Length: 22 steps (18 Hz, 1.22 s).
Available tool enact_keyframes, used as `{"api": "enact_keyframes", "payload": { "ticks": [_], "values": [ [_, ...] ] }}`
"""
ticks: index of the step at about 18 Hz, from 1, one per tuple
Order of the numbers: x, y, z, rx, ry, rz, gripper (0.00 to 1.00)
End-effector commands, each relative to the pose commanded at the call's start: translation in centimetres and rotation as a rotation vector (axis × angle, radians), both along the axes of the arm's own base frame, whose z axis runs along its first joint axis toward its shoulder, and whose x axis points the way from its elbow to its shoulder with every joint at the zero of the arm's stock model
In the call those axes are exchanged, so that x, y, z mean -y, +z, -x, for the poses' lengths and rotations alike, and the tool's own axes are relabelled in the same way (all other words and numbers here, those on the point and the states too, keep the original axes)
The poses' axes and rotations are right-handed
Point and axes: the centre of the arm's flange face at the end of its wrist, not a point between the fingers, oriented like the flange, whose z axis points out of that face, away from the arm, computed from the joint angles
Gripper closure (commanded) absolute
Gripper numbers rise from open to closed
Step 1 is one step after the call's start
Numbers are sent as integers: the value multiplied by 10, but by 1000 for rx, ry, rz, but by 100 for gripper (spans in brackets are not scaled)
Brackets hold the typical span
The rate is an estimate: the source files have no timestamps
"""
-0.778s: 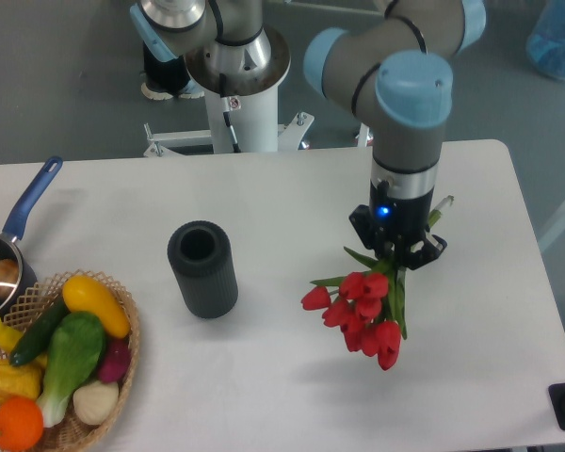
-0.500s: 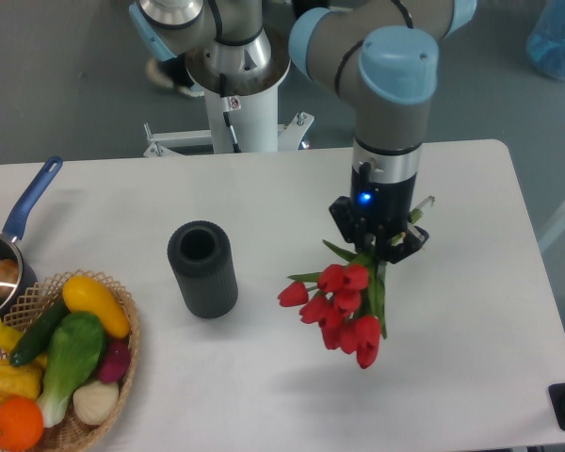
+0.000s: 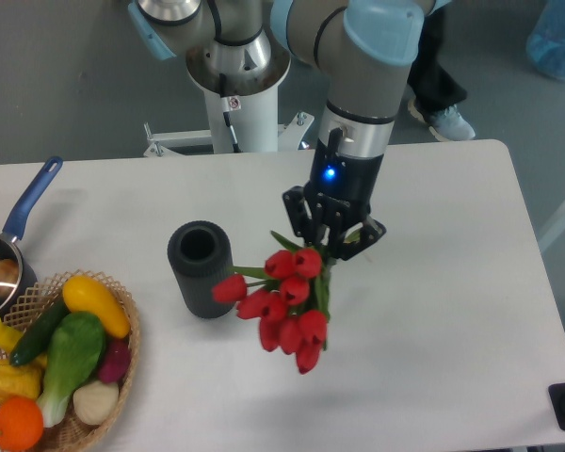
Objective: Insert the flowers into the vase
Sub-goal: 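Carry the red tulip bunch with the gripper toward the black vase, then raise the tulips and position the stems above the vase opening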
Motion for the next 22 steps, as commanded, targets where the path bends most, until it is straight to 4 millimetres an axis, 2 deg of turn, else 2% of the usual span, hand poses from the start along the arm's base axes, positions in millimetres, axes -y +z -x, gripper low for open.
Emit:
{"api": "enact_keyframes", "payload": {
  "ticks": [3,5,8,10,14,22],
  "values": [
    [-8,7,-14,154,-85,-215,100],
    [-6,16,-20,198,-91,-263,100],
    [7,36,-28,179,-86,-293,100],
    [17,42,-30,195,-86,-330,100],
    [30,41,-38,301,-121,-449,100],
    [36,25,-53,338,-125,-453,100]
  ]
}}
